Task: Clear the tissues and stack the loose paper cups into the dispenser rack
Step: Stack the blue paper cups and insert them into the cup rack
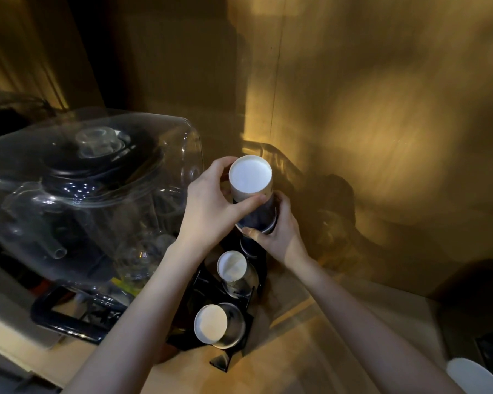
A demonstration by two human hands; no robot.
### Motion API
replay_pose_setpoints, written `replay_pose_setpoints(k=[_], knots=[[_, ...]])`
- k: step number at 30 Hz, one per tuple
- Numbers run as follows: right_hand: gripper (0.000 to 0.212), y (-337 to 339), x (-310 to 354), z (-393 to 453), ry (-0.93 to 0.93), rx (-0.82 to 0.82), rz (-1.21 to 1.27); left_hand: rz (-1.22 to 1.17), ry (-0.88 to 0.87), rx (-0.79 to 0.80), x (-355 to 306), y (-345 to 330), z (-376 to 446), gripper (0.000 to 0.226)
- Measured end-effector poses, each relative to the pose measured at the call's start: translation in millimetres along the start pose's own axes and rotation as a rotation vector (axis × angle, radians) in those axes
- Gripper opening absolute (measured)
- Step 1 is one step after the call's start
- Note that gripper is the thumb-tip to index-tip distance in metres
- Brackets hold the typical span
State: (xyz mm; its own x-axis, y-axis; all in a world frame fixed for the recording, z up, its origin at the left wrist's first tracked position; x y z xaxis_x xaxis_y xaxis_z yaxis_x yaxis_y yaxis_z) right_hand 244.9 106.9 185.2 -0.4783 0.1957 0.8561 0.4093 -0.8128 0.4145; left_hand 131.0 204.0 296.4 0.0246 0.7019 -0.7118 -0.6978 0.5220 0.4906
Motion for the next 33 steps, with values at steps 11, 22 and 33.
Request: replay_pose_setpoints(k=[11, 22, 33], knots=[[0.073, -7.6, -18.7, -5.9, -0.016, 0.041, -0.205, 0.035, 0.125, 0.092, 59.9, -45.5, -11.1, 0.064], [0.043, -4.2, 2.0, -14.4, 0.169, -0.005, -0.423, 0.126, 0.176, 0.170, 90.4, -75.6, -12.9, 0.064], [0.051, -4.4, 19.0, -15.9, 0.153, 0.259, -0.754, 0.458, 0.139, 0.260, 75.7, -82.2, -19.1, 0.073]])
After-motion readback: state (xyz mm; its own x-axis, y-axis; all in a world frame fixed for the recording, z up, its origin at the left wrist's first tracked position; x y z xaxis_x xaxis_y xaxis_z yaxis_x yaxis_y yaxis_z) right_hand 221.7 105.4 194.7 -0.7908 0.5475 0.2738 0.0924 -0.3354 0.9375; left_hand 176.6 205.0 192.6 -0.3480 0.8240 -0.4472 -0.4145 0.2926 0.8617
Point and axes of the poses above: each hand's wrist, its own z-axis towards the middle knuckle, its own y-axis out of the back of the hand, x = y × z, the point moved 8 cm from there along z, towards the middle knuckle, and after that the axes turned 1 degree about y, right-handed, at the moved point
